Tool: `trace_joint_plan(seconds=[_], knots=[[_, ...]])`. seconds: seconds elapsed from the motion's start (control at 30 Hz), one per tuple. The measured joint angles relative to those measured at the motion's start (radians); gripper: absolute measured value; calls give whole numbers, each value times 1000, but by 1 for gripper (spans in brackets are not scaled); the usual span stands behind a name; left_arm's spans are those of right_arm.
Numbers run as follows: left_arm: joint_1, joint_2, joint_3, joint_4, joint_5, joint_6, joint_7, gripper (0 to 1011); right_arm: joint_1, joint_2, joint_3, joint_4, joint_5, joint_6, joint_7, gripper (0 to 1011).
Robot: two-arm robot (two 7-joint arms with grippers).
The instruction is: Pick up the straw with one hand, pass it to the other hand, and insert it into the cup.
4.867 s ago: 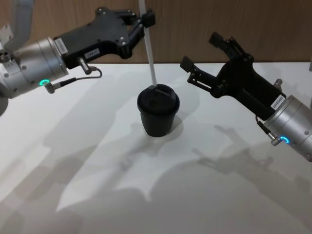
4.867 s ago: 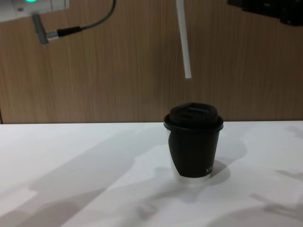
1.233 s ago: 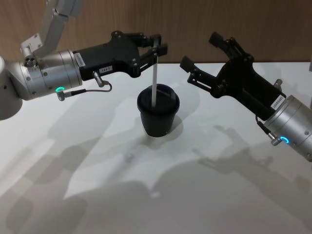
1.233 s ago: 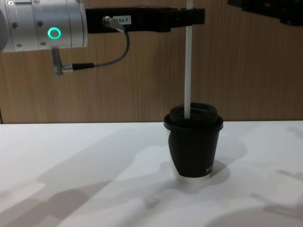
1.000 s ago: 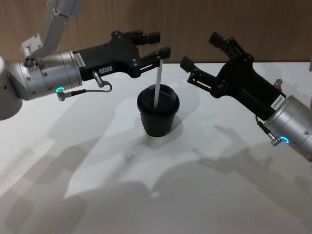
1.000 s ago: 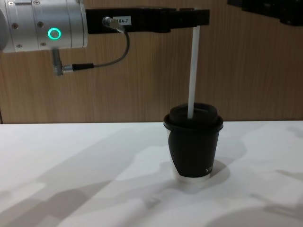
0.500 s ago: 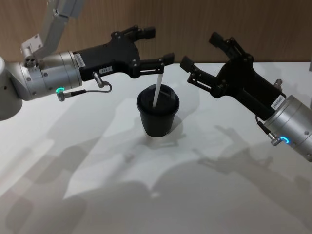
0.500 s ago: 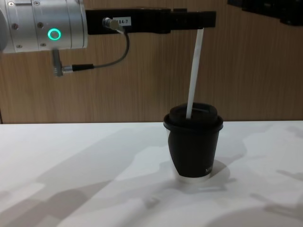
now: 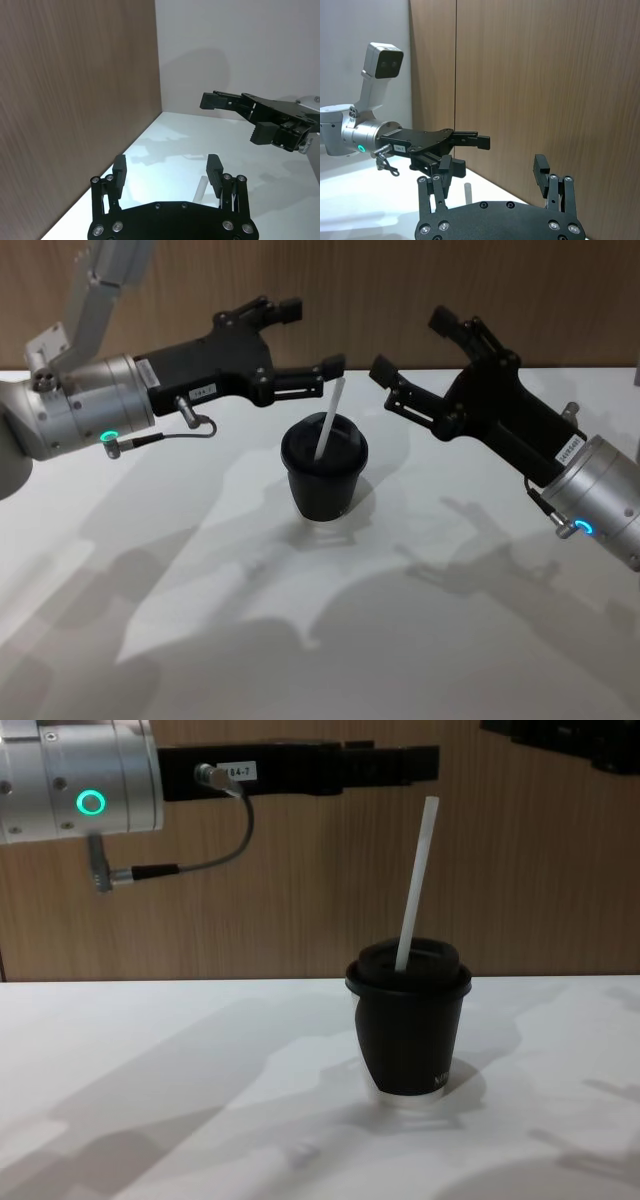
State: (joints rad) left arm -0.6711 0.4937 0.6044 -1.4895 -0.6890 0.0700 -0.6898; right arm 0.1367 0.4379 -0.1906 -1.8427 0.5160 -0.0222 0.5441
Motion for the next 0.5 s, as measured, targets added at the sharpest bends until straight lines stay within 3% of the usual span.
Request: trace_joint_plan(seconds=[0.5], knots=[[50,3,-32,-36,14,-32,60,1003,1,-6,1,-4,1,6,-20,1001]])
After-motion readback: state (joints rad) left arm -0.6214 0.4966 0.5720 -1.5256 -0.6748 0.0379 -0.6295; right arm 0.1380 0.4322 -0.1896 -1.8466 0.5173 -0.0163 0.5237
